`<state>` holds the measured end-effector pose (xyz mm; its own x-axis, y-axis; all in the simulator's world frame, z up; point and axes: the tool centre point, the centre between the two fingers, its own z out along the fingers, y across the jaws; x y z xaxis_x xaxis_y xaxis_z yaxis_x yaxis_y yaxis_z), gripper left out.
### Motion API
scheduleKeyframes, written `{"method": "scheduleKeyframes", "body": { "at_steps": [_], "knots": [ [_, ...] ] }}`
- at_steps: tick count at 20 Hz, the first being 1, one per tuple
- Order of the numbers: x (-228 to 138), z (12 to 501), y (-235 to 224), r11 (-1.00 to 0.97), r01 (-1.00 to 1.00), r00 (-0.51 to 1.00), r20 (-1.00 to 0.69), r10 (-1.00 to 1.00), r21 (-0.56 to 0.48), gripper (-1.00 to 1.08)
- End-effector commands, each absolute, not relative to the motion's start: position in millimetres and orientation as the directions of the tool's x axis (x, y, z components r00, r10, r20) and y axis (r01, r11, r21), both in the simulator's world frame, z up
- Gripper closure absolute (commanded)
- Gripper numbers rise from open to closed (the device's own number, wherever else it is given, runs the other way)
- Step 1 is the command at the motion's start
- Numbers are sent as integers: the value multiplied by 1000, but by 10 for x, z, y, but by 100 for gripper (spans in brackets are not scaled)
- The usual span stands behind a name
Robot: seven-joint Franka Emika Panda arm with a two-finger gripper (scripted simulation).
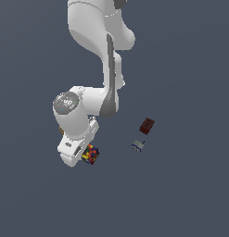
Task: Pick up a designated object from a clutter of objects.
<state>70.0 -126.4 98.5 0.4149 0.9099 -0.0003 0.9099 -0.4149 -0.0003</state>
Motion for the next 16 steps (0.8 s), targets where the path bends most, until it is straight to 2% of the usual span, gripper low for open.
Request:
{"method": "scheduleKeyframes", "body": {
  "at_steps": [1,7,16],
  "knots": [
    [703,969,-1269,-406,914,406,0,914,0,-92],
    [699,909,-1268,-409,913,409,0,913,0,-92],
    [690,505,-1267,-406,914,406,0,914,0,-92]
  ]
}}
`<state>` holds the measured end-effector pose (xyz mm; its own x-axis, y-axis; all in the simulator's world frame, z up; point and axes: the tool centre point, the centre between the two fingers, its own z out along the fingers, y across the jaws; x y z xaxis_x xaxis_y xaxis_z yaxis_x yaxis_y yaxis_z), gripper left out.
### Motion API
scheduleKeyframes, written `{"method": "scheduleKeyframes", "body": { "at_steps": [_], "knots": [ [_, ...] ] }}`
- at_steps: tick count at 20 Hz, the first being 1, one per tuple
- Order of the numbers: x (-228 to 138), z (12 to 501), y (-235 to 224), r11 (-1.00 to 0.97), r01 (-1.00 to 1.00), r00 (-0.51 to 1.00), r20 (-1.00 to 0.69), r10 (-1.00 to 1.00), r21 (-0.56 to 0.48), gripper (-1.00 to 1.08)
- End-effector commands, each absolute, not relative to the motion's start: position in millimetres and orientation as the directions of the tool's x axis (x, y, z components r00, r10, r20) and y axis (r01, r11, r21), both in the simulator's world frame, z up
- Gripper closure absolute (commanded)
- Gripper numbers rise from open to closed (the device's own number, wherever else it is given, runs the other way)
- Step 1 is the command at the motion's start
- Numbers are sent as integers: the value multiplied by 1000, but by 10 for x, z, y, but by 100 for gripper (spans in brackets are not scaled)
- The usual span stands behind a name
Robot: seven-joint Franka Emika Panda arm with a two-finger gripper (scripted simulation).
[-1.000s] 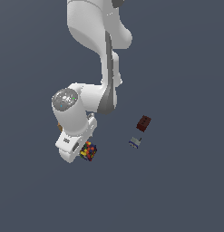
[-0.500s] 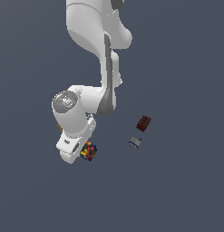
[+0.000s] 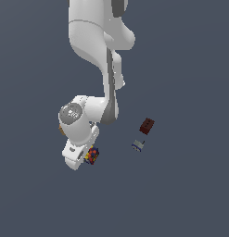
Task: Pick up a designated object from a clutter of objects.
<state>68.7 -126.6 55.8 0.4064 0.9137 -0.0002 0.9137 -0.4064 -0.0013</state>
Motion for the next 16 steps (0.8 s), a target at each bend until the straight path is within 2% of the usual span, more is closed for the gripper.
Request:
{"method": "scheduleKeyframes", "body": {
  "at_steps": [1,4,5,16],
  "knots": [
    [692,484,-1268,-406,914,406,0,914,0,-92],
    [701,466,-1271,-406,914,406,0,914,0,-92],
    [701,466,-1271,-406,914,406,0,914,0,108],
    [703,476,-1273,-406,914,406,0,914,1,108]
  ]
}}
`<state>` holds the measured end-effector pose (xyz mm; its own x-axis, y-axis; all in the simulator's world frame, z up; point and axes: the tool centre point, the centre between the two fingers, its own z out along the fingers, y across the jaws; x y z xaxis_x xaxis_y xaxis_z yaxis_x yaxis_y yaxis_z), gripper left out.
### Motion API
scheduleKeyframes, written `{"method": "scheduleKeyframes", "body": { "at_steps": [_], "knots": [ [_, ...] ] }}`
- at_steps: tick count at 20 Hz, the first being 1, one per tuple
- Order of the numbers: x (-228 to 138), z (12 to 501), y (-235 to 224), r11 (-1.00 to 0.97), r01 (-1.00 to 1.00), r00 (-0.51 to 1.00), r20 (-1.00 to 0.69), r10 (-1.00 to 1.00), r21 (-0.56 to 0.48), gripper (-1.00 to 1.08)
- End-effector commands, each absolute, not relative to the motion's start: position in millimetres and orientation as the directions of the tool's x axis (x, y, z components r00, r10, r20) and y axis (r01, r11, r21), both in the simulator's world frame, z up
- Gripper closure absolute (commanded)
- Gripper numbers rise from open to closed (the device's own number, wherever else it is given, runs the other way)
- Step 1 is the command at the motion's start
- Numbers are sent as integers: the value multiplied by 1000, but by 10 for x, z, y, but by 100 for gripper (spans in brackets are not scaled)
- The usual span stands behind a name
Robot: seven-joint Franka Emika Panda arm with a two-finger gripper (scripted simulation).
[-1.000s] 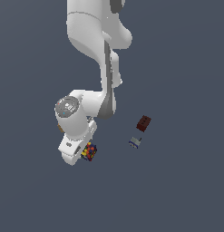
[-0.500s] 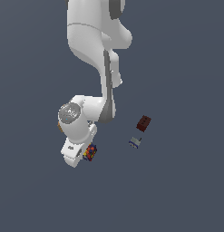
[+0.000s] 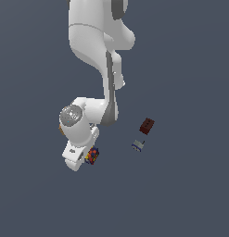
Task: Pick up a designated object from a clutter of objects.
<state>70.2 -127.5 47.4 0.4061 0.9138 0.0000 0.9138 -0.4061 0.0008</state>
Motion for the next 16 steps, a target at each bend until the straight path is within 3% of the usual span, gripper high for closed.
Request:
{"method": "scheduleKeyframes", "body": {
  "at_steps": [1,16],
  "knots": [
    [701,483,-1271,-406,914,406,0,914,1,108],
    [506,1147,-1108,-406,914,406,0,914,1,108]
  ]
}}
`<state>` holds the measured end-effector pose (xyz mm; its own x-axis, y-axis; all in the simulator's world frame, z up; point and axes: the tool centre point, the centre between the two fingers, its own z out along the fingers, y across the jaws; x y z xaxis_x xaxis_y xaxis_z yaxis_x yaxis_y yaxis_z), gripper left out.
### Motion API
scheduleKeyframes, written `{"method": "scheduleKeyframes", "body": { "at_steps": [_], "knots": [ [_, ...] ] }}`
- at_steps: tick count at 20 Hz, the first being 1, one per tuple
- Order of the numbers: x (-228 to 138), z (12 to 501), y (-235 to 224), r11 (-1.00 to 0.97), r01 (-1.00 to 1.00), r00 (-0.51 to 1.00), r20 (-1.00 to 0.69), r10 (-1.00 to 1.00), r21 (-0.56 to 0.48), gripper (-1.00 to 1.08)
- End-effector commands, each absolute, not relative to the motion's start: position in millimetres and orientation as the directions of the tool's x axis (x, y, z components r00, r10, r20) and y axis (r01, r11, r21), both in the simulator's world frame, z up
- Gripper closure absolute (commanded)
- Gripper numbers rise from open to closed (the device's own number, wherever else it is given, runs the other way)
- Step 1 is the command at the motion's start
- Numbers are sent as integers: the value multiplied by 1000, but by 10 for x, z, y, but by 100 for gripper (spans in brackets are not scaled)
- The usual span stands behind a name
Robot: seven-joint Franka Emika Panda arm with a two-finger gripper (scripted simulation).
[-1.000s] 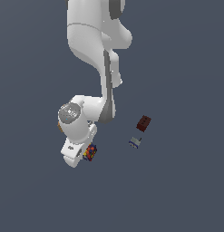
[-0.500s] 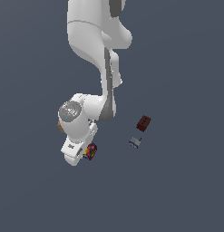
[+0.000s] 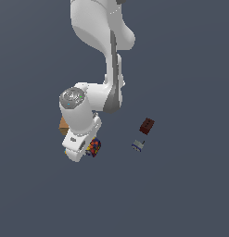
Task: Pick up a designated object from a clutter of objects.
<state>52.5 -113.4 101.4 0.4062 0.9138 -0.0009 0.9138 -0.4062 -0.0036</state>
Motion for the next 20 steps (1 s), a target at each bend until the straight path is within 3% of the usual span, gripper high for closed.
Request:
{"method": "scheduleKeyframes", "body": {
  "at_steps": [1,20],
  "knots": [
    [481,1231,-1087,-406,914,406,0,914,1,108],
    [-69,3249,-597,-406,914,406,-1,914,1,108]
  ]
}}
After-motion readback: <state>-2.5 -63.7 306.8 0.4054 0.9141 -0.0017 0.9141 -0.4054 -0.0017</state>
